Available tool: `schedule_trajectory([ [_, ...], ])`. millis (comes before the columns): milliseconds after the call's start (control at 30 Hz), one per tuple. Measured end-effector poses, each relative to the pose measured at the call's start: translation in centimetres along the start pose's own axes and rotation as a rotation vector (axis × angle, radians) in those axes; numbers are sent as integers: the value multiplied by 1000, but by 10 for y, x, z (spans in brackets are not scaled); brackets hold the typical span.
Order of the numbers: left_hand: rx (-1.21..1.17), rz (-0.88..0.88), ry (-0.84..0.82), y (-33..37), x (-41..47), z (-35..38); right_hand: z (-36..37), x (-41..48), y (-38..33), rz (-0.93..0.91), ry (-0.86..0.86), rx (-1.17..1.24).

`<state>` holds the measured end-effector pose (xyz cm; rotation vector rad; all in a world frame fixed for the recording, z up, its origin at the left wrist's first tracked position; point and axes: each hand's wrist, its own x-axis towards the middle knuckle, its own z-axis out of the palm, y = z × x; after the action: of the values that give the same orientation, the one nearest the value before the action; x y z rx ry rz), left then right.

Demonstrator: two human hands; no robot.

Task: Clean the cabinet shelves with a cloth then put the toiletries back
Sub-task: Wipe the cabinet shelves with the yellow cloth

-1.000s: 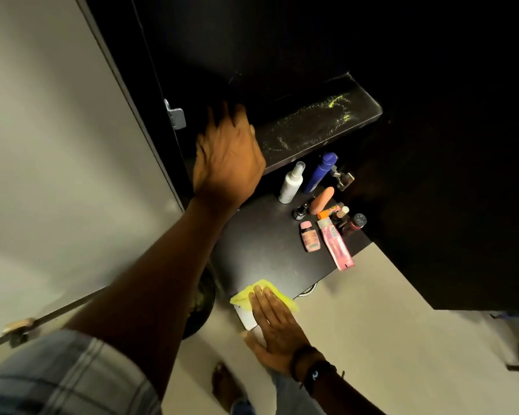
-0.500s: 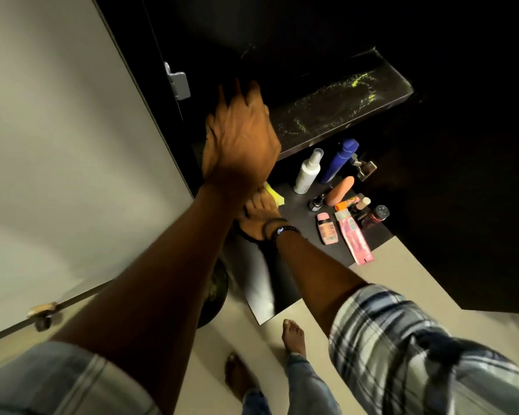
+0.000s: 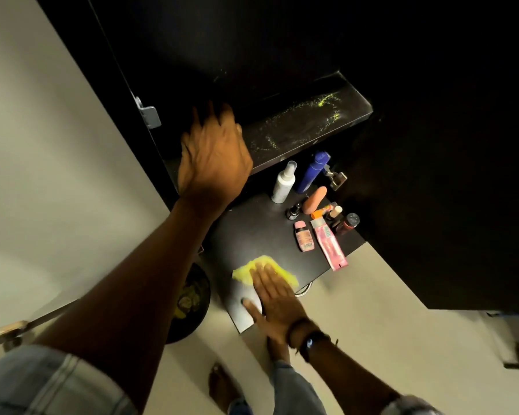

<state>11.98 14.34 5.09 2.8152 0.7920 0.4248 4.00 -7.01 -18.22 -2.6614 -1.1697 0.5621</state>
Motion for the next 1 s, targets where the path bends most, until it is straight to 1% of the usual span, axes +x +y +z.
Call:
schedule_trajectory([
  [100, 16, -5, -15, 1, 1, 1, -30, 78, 1, 6, 47, 7],
  [167, 1, -9, -21, 1, 0, 2, -44, 133, -5, 27, 22, 61],
  [233, 0, -7, -11, 0, 0, 2, -47, 176, -14, 71, 4, 27],
  [267, 7, -3, -8, 0, 0, 2, -53, 185, -24, 91, -12, 13],
  [300, 12, -2, -4, 0, 0, 2, -56, 186, -34, 97, -9, 26],
  [333, 12, -2, -1, 0, 0, 1, -60, 177, -46, 75, 58, 52],
  [400, 14, 1, 1, 1, 0, 1, -52, 142, -65, 24, 251, 116],
  [433, 18, 3, -1, 1, -1, 1, -39, 120, -70, -20, 295, 190],
  [467, 24, 6, 0, 1, -1, 0, -22, 95, -75, -52, 269, 234],
  [500, 25, 10, 4, 2, -1, 0, -3, 70, -73, -84, 233, 206],
  [567, 18, 13, 12, 4, -2, -2, 26, 19, -62, -146, 224, 108],
  [600, 10, 12, 9, 4, -2, -2, 27, -5, -57, -152, 175, 81],
  [700, -3, 1, 0, 4, -2, -2, 29, -45, -23, -60, 171, 115],
  [800, 2, 8, 4, 2, -1, -1, 19, -37, 9, 83, 277, 75],
  [867, 12, 5, -2, 2, -1, 0, 6, -14, 9, 187, 314, 112],
  [933, 18, 4, 0, 2, 0, 0, -4, 11, -2, 181, 336, 133],
  [1000, 20, 2, 13, 1, 0, -1, -5, 31, -20, 136, 331, 162],
])
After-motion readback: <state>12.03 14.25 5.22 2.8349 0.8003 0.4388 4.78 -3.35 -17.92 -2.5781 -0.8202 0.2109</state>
